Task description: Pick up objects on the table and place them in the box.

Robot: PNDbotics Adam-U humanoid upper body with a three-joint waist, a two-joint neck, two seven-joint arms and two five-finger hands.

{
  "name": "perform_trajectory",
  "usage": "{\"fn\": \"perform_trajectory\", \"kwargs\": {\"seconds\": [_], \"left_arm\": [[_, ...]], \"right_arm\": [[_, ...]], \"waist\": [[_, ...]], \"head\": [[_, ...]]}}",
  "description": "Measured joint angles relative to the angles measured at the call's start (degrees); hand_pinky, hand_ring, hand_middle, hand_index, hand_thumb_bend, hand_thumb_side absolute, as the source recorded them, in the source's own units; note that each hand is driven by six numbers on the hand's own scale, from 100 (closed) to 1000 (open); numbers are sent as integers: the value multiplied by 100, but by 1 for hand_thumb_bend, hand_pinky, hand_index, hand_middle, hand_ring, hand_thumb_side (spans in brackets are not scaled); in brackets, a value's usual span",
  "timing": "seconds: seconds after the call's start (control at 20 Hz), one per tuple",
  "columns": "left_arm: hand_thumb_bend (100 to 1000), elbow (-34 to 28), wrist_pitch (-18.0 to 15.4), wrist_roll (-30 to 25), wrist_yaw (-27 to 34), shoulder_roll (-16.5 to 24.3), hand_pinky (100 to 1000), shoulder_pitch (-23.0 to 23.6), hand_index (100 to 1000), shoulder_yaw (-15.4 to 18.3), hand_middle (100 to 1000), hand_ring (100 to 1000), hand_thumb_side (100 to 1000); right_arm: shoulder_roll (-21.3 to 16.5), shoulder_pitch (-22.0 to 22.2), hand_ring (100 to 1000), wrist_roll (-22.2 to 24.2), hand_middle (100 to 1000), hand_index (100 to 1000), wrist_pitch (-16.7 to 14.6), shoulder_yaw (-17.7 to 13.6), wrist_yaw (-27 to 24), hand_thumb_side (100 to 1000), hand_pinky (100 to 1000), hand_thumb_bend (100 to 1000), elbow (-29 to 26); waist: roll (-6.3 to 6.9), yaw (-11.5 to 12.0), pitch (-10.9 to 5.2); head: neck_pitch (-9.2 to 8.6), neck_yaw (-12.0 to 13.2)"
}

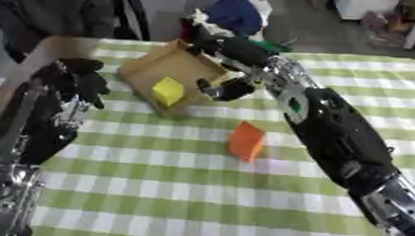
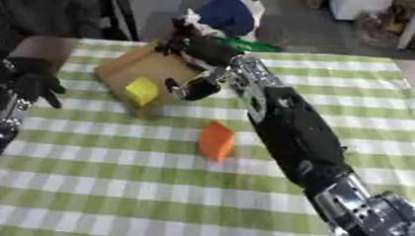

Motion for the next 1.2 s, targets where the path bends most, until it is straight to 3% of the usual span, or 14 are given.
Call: {"fn": "perform_trajectory", "kwargs": {"seconds": [0.4, 0.7, 0.8, 0.95, 1.2], "left_arm": [[257, -2, 4, 129, -18, 102, 451, 82, 725, 144, 520, 567, 597], [260, -3, 17, 147, -19, 137, 450, 85, 725, 148, 520, 571, 597], [260, -3, 18, 148, -19, 145, 450, 85, 725, 149, 519, 571, 598], [262, -3, 18, 148, -19, 145, 449, 85, 725, 149, 519, 571, 599], [263, -2, 21, 142, -19, 143, 448, 81, 725, 147, 519, 572, 601]], "right_arm": [[-631, 442, 940, 1327, 853, 971, -56, 571, -1050, 444, 892, 183, -1487], [-1076, 838, 933, 1612, 876, 970, 75, 990, -1172, 474, 896, 256, -2450], [-1147, 951, 931, 1620, 878, 970, 84, 1083, -1073, 416, 896, 258, -2575], [-1155, 1072, 932, 1576, 883, 969, 40, 1142, -822, 406, 896, 238, -2558], [-1096, 1150, 932, 1384, 884, 968, -152, 1134, -335, 383, 895, 225, -2166]], "waist": [[-23, -227, -69], [-24, -281, -69], [-22, -281, -68], [10, -266, -60], [66, -207, -13]], "head": [[52, 232], [52, 331], [52, 338], [50, 348], [42, 326]]}}
